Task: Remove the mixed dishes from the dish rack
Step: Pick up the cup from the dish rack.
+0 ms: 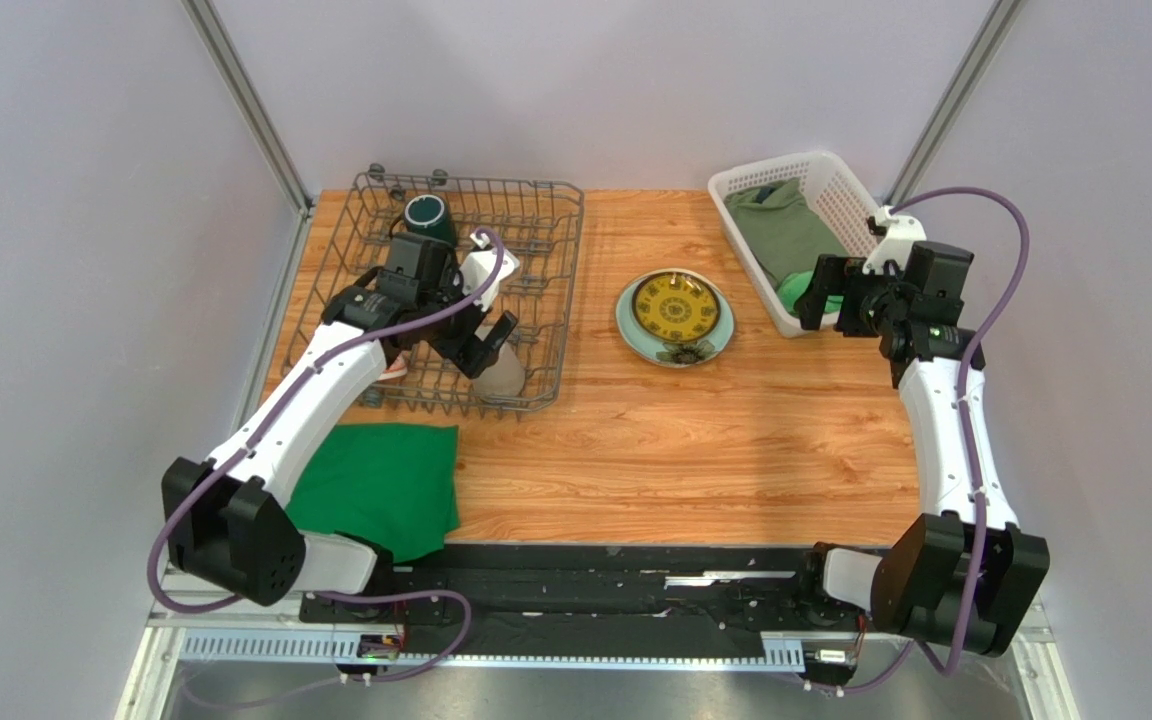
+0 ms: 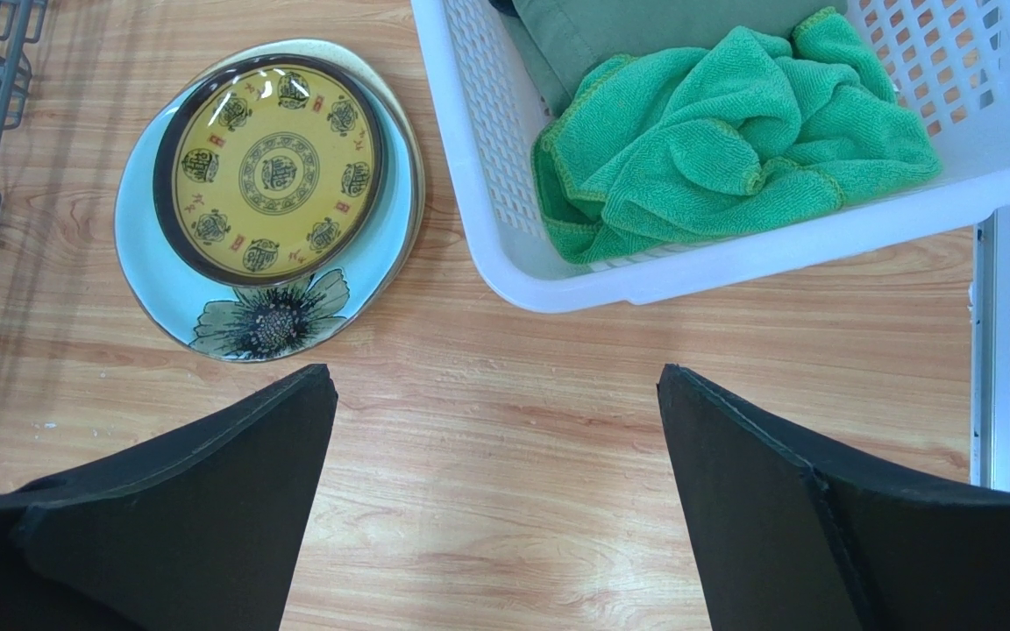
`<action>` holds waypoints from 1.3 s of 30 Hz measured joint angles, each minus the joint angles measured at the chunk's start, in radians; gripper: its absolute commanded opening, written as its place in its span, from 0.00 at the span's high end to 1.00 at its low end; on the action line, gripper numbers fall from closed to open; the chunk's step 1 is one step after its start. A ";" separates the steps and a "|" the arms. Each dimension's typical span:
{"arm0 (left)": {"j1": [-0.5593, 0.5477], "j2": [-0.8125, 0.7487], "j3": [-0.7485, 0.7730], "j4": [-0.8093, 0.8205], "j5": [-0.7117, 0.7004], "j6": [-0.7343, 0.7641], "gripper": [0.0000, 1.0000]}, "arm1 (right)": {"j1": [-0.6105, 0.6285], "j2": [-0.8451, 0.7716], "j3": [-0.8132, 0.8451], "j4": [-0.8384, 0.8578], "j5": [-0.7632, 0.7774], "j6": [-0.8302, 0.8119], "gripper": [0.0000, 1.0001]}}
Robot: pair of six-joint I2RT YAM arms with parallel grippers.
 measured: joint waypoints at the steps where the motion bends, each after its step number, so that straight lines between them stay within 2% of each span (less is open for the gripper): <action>1: 0.000 0.014 0.000 0.005 0.003 0.000 0.06 | 0.000 0.000 0.000 0.000 0.000 0.000 0.01; 10: 0.000 0.130 0.000 0.026 0.007 0.002 0.06 | 0.000 0.005 0.000 -0.003 -0.003 0.000 0.01; 19: 0.000 0.168 0.003 0.050 0.006 0.003 0.10 | 0.000 0.005 0.000 -0.007 -0.003 0.000 0.01; 31: 0.001 0.227 0.030 0.069 0.022 0.007 0.29 | 0.000 0.005 0.000 -0.018 -0.003 0.000 0.01; 39: 0.002 0.227 0.036 0.065 0.031 0.009 0.55 | 0.000 0.005 0.000 -0.018 -0.003 0.000 0.01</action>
